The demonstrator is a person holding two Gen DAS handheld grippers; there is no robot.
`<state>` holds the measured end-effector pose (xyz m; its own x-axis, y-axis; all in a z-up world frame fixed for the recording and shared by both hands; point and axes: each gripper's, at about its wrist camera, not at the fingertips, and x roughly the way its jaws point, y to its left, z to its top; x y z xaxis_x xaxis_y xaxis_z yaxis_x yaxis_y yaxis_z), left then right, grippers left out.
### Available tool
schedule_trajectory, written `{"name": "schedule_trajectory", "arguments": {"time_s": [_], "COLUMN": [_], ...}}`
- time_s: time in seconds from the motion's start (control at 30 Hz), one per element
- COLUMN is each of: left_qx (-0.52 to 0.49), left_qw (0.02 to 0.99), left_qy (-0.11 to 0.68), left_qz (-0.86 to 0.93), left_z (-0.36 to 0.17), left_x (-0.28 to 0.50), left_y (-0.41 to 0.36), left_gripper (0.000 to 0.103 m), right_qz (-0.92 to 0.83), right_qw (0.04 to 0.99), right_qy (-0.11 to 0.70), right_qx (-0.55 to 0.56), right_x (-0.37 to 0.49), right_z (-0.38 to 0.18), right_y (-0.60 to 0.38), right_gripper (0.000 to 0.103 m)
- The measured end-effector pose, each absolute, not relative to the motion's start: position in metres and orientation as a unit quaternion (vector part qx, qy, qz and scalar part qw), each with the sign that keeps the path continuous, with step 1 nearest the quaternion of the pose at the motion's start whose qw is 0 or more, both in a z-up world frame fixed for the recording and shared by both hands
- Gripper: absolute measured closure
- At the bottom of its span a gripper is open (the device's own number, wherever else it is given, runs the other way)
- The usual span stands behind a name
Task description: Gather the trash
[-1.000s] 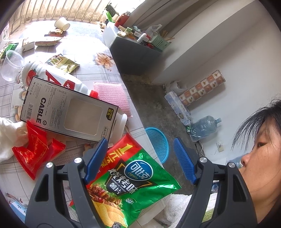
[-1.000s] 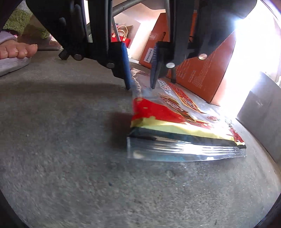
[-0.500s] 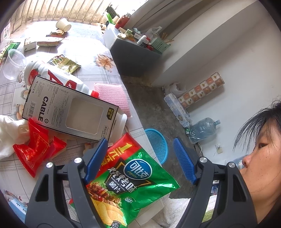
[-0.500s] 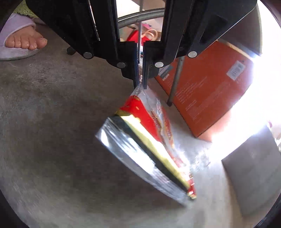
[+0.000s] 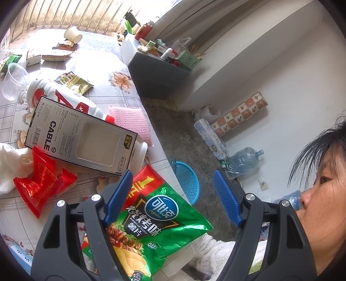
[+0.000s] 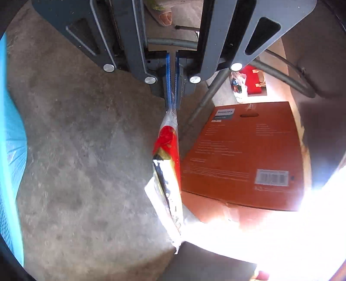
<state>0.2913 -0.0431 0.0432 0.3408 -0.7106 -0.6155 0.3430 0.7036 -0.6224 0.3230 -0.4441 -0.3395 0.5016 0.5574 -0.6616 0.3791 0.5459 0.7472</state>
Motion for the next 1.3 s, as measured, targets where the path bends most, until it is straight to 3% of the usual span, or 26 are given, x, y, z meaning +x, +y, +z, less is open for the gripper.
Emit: {"name": "schedule_trajectory", "arguments": {"time_s": [0.2,0.4,0.53,0.57,0.63,0.67,0.97,1.03,1.13,1.3], "left_qx": [-0.208,-0.221,-0.22,-0.22,-0.22,-0.219,-0.217,-0.217,-0.223,-0.22], "left_qw": [0.793,0.783,0.785,0.787,0.791,0.794,0.81,0.811,0.809,0.813], "left_qy": [0.458,0.455,0.448,0.446,0.445,0.444,0.441,0.443,0.446,0.454], "left_qz": [-0.345,-0.363,-0.367,-0.365,-0.358,-0.353,-0.319,-0.316,-0.311,-0.29], "left_z": [0.046,0.045,0.053,0.056,0.06,0.061,0.06,0.057,0.052,0.049], "left_x": [0.284,0.277,0.267,0.264,0.257,0.254,0.247,0.25,0.253,0.257], "left_y": [-0.042,-0.045,-0.044,-0.042,-0.037,-0.033,-0.012,-0.01,-0.008,-0.002], "left_gripper": [0.03,0.03,0.03,0.03,0.03,0.03,0.029,0.029,0.029,0.029], "right_qz": [0.018,-0.119,-0.169,-0.178,-0.207,-0.217,-0.243,-0.22,-0.2,-0.218], "right_qw": [0.728,0.634,0.621,0.625,0.645,0.656,0.797,0.794,0.727,0.6], "right_qy": [0.414,0.464,0.463,0.468,0.475,0.474,0.476,0.512,0.612,0.702], "right_qx": [0.546,0.607,0.609,0.599,0.562,0.546,0.283,0.242,0.238,0.316], "right_x": [0.24,0.155,0.138,0.138,0.136,0.134,0.182,0.215,0.268,0.312], "right_z": [-0.28,-0.343,-0.36,-0.358,-0.344,-0.336,-0.242,-0.258,-0.331,-0.438], "right_y": [-0.547,-0.616,-0.631,-0.632,-0.629,-0.626,-0.556,-0.553,-0.561,-0.602], "right_gripper": [0.1,0.099,0.093,0.093,0.071,0.068,0.066,0.066,0.066,0.074]}}
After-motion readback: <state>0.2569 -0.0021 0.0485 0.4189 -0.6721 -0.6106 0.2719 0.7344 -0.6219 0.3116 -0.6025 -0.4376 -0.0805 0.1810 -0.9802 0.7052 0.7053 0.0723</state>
